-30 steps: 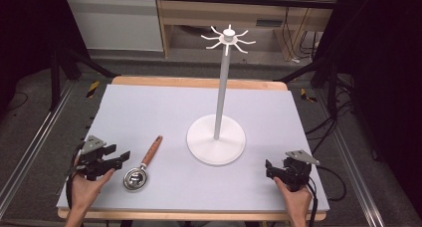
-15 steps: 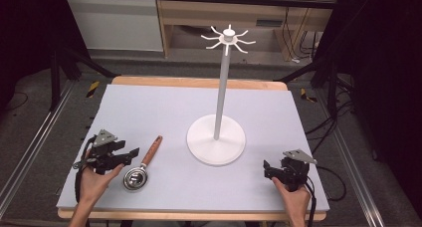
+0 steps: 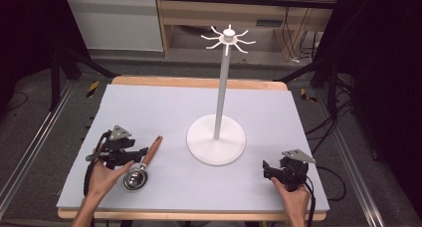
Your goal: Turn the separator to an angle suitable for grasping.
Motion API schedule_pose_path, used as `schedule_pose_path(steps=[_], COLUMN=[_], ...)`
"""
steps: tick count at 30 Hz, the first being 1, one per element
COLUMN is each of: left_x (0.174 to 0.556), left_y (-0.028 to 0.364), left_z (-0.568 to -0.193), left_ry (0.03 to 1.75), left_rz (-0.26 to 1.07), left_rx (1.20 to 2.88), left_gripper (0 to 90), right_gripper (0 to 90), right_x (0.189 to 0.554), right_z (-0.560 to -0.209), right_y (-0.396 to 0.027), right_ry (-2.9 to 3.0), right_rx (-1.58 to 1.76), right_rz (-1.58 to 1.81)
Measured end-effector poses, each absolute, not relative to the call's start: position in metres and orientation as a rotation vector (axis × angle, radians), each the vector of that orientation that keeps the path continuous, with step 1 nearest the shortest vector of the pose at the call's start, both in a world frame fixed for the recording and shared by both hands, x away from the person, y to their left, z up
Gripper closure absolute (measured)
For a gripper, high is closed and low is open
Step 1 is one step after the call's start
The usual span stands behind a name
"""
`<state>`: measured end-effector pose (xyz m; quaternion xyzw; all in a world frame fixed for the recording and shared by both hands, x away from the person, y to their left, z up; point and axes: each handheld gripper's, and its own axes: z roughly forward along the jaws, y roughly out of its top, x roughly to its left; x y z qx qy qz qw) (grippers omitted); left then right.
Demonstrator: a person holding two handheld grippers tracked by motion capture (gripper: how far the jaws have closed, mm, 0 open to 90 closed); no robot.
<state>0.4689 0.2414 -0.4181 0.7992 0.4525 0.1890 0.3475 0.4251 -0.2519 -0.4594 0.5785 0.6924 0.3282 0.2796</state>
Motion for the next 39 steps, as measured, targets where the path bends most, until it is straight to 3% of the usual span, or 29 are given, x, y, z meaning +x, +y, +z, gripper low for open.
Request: schedule_pose_path(steps=[26, 39], left_x=[0.496, 0.498], left_y=[0.218, 0.212], left_z=[-0.449, -0.46], left_ry=[1.253, 1.288], left_rz=[0.387, 0.394], left_rx=[2.226, 2.28], left_gripper=[44.7, 56.2], right_gripper=[9.4, 10.1], right_x=[0.426, 0.426], right_z=[-0.461, -0.461], right_y=[-0.252, -0.252], right_ry=[1.873, 1.883], right_rx=[1.56, 1.555], right_rz=[0.876, 0.874])
